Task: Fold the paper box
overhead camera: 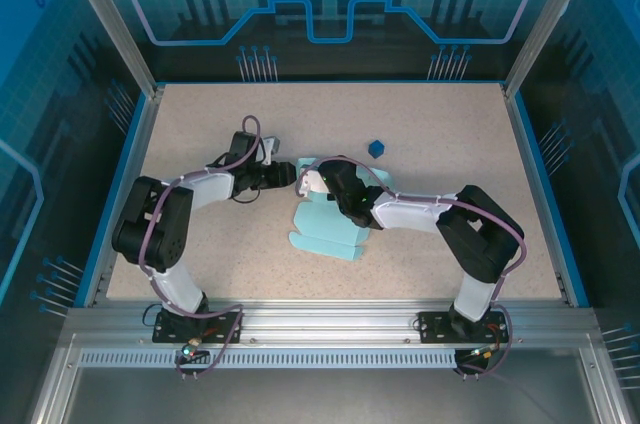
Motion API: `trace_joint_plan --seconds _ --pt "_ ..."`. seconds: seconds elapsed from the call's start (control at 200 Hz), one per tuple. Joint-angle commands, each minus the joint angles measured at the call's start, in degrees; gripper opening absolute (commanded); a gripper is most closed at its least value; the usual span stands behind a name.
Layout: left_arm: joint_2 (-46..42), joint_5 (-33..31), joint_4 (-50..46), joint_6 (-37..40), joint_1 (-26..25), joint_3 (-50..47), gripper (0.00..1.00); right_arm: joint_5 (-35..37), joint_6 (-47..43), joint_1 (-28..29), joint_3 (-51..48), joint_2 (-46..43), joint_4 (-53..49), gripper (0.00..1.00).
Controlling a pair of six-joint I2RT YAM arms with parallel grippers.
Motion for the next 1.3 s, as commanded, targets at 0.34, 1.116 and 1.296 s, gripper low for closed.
trace_joint_plan --seconds 0.34,1.116,1.296 --pt "-0.26 7.13 7.19 7.42 -3.12 -2.10 0.50 -4.72 1.79 -2.69 -1.28 -2.10 -1.59 0.00" --pt "1.15 13.23 11.09 12.73 -5.40 -3.10 0.47 -9.35 -1.15 -5.61 -4.73 -3.80 2.31 0.00" --pt "0.53 14.46 11.62 13.02 -5.40 -3.71 0.51 -9.63 -1.37 -5.85 -5.02 -4.18 2.60 0.00"
